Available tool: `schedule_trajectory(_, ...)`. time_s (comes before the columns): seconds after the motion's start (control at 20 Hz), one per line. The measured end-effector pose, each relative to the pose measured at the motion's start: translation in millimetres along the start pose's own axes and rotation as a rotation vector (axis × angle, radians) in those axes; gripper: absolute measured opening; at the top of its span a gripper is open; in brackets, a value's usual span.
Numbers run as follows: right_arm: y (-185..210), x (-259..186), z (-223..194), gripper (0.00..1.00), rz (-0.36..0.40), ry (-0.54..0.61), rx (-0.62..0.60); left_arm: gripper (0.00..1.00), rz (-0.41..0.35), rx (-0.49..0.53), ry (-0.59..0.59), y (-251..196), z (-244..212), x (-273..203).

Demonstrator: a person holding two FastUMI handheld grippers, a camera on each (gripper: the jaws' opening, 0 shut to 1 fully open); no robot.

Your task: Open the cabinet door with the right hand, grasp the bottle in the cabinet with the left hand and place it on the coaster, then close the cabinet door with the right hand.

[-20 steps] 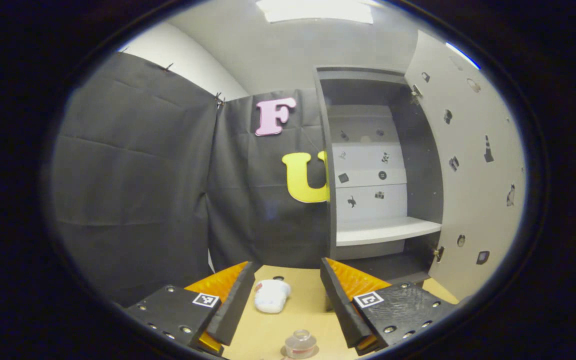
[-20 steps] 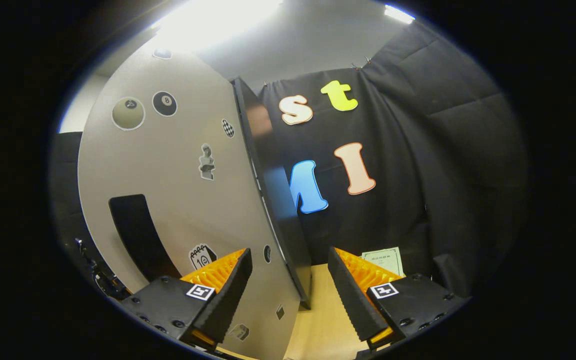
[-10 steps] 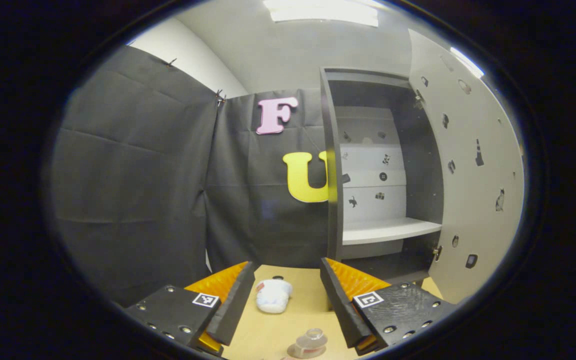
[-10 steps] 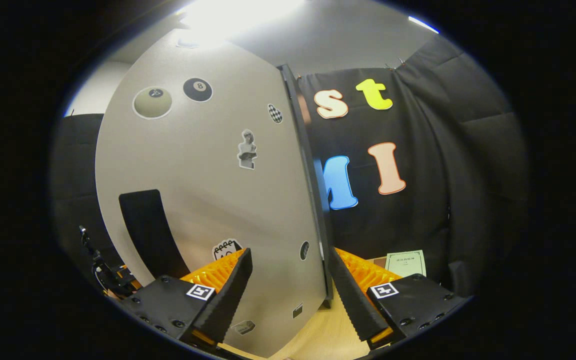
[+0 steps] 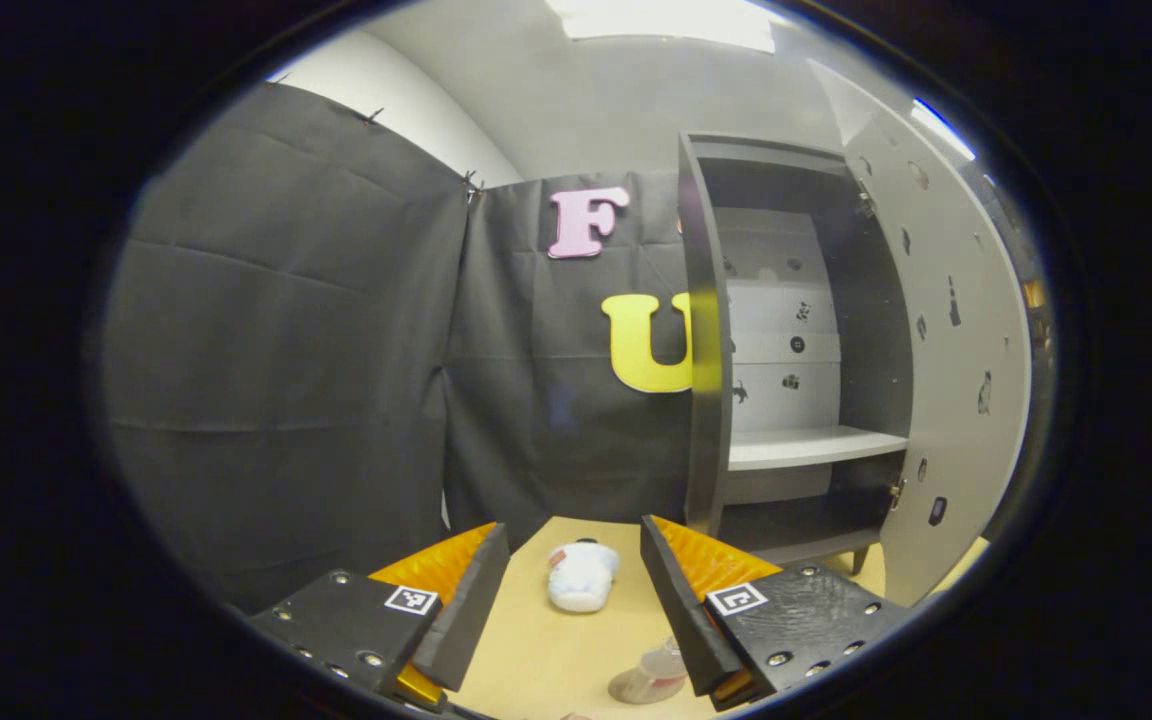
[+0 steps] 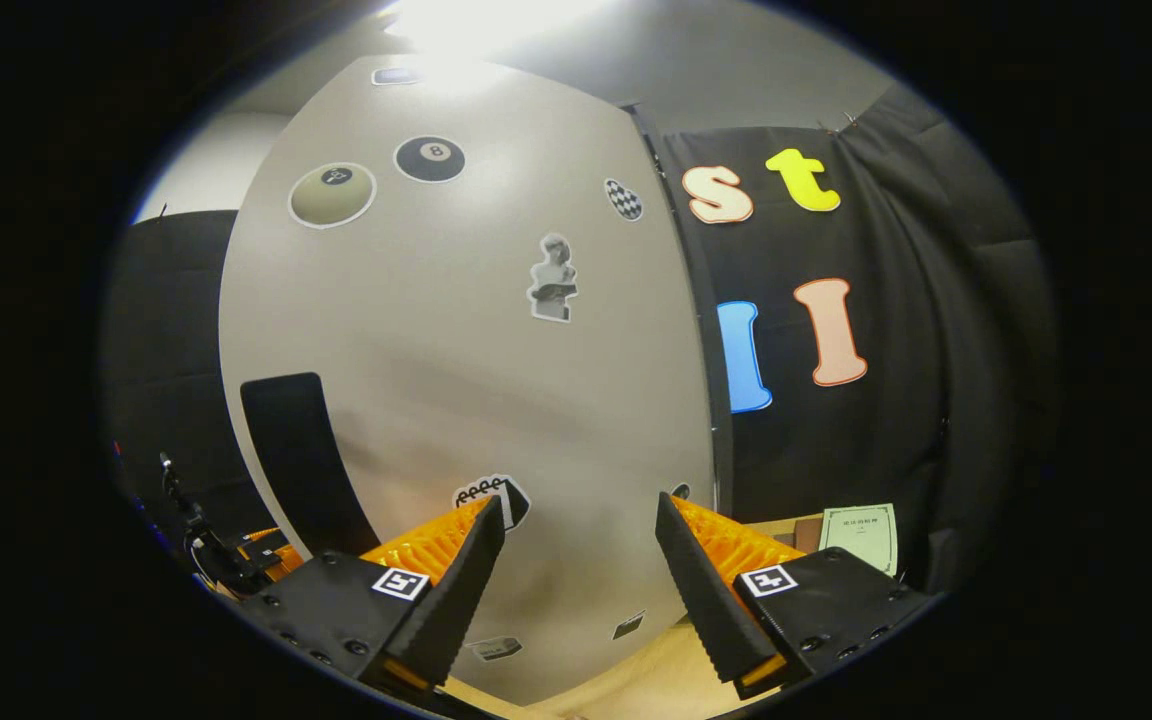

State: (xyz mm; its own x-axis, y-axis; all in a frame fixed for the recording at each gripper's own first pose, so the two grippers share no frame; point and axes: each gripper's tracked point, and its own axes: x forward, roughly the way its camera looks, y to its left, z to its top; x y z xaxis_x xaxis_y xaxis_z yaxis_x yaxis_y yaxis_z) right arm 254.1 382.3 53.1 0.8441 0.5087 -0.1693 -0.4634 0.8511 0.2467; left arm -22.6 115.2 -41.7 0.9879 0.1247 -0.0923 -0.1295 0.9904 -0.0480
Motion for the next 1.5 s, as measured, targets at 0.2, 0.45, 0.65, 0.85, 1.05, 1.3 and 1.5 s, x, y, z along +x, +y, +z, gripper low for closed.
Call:
schedule_trajectory(0.2, 19, 23, -9, 0.97, 0.011, 0.01, -0.077, 0.82, 0.035, -0.005, 0.011, 18, -3, -5)
schedule_trajectory(0.45, 39, 62, -18, 0.97, -0.012, -0.002, -0.135, 0.82, 0.082, 0.0, 0.023, 44, -7, -15)
schedule_trajectory(0.65, 31, 85, -20, 0.97, -0.102, -0.023, -0.196, 0.8, 0.123, 0.0, 0.036, 63, -11, -27)
schedule_trajectory(0.85, 35, 86, -20, 0.96, -0.144, -0.053, -0.182, 0.8, 0.158, 0.001, 0.056, 80, -18, -34)
schedule_trajectory(1.05, 36, 93, -25, 0.95, -0.162, -0.055, -0.088, 0.8, 0.169, 0.01, 0.068, 85, -21, -32)
schedule_trajectory(1.3, 35, 93, -30, 0.97, -0.185, -0.057, 0.017, 0.8, 0.135, 0.021, 0.061, 75, -15, -22)
schedule_trajectory(1.5, 30, 76, -17, 0.97, -0.199, -0.1, 0.012, 0.82, 0.084, 0.018, 0.041, 58, -5, -11)
